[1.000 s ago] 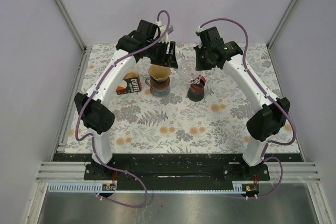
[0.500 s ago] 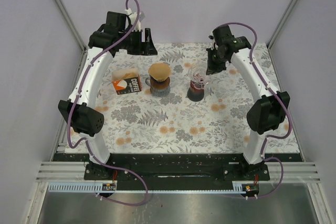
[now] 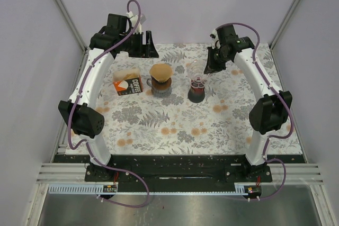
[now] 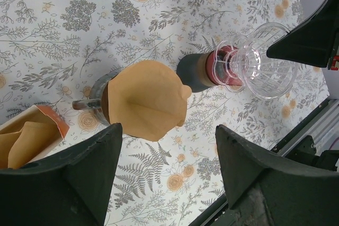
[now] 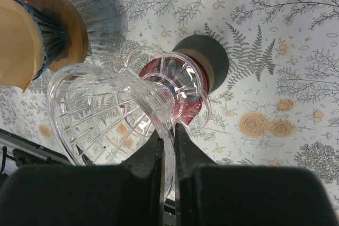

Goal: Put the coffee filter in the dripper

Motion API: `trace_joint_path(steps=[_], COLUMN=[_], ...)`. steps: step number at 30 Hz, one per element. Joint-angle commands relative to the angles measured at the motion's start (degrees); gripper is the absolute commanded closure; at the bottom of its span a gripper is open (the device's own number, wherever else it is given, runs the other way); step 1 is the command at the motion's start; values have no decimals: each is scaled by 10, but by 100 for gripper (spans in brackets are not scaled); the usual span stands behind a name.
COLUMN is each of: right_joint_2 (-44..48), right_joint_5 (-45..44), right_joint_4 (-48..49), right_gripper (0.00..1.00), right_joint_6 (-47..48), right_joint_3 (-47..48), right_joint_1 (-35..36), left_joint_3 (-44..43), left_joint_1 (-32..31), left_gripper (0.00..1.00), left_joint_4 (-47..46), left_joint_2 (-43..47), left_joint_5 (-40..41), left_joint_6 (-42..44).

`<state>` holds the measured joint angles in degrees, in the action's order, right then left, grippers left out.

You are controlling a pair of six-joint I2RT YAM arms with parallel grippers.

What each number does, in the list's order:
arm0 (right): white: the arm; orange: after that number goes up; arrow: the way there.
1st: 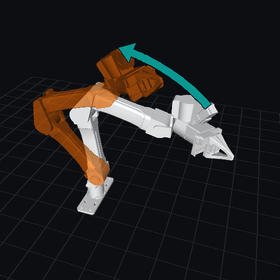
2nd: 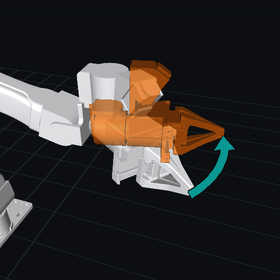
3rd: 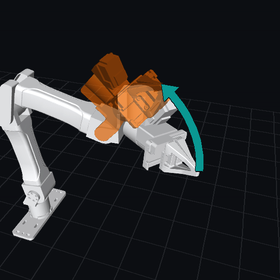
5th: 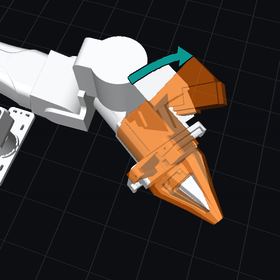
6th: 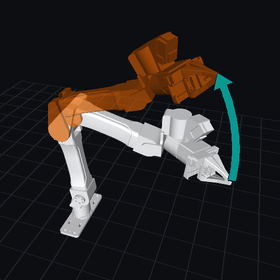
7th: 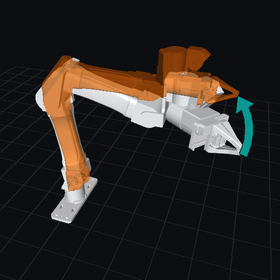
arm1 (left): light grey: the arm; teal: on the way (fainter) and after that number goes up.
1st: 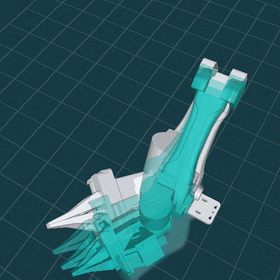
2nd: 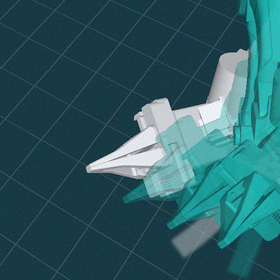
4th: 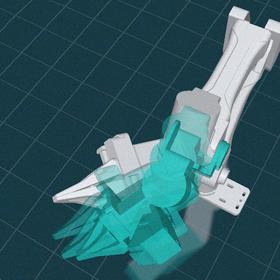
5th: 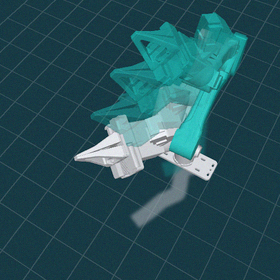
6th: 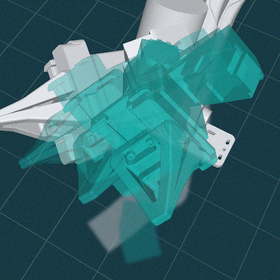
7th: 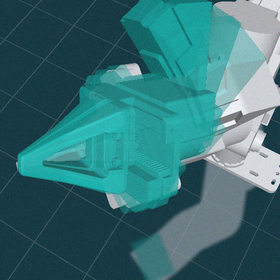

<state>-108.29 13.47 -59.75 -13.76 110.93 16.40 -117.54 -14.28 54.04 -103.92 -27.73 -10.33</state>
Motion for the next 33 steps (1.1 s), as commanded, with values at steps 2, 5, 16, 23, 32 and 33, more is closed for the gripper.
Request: trace_joint_path(steps=[2,5,16,23,32,33], right_joint_2=[5,4,-9,-7,8,12], right_joint_5=[29,38,55,50,48,38], right_joint_4=[24,27,15,8,6,7], right_gripper=[100,100,89,50,28,26], right_joint_6=[-7,-9,-12,-12,-7,-7], right_joint_3=[-9,-17,-16,2,45,52], right_joint_1=[-8,-13,-20,-21,-21,-22], left_joint_3=[0,1,2,4,18,23], left_joint_1=[7,7,8,10,50,59], left_gripper=[25,25,25,24,19,18], left_joint_4=[-26,-27,-28,-28,-26,-24], left_joint_2=[29,30,34,34,42,42], left_joint_5=[-18,-19,-20,-20,11,26], left_joint_6=[3,3,4,9,60,69])
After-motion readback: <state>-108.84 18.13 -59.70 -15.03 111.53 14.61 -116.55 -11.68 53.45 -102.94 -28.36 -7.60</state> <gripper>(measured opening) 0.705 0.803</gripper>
